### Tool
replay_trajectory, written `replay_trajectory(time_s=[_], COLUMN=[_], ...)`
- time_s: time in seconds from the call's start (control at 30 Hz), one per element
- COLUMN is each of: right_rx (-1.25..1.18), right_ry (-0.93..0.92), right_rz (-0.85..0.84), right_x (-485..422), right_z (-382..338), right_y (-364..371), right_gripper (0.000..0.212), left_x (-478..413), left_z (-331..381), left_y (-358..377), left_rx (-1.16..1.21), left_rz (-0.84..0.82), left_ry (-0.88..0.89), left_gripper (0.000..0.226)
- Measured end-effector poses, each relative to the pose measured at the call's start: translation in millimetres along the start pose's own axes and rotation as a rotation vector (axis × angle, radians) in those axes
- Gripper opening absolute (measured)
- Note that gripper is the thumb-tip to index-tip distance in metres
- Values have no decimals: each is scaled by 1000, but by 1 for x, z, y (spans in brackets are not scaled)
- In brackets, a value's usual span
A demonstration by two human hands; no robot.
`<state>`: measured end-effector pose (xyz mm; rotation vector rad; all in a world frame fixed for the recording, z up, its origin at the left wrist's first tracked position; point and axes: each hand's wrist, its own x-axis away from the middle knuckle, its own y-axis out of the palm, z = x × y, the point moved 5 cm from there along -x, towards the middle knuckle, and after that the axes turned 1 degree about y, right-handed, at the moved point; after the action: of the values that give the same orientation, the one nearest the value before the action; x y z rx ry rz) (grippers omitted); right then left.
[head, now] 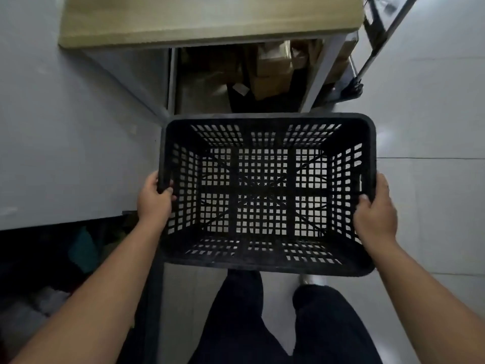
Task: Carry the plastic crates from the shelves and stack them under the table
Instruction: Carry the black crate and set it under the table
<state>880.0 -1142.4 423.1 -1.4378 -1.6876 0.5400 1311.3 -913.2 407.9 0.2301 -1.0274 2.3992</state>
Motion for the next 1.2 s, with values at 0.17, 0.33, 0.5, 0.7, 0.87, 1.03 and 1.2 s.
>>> replay_trajectory(time_s=[0.17,0.33,0.5,0.7,0.87,1.03,1.2], right_rx=[3,-5,-7,-25,156,140,109], right_ry=[36,19,8,6,10,-102,-375], right_rz=[-19,-67,-101,-83,-120,-176,-303], right_x=[-94,-190,-254,-289,-285,-245,-192], right_z=[52,115,155,172,161,88,-35], right_y=[123,247,331,368,358,288,190], right_gripper=[57,56,57,60,69,76,65], left_x=[-107,-197,-248,-280,-267,-204,-114], left_z=[-82,-163,-212,-233,-213,-155,-65], left_y=[108,215,290,328,315,254,148], left_rx=[16,-24,-23,-50,-245,-300,-139], left_rz=[-2,8,40,39,-59,-65,80], left_ry=[-96,-61,-108,-59,-6,130,107], left_gripper=[33,44,46,37,50,79,73])
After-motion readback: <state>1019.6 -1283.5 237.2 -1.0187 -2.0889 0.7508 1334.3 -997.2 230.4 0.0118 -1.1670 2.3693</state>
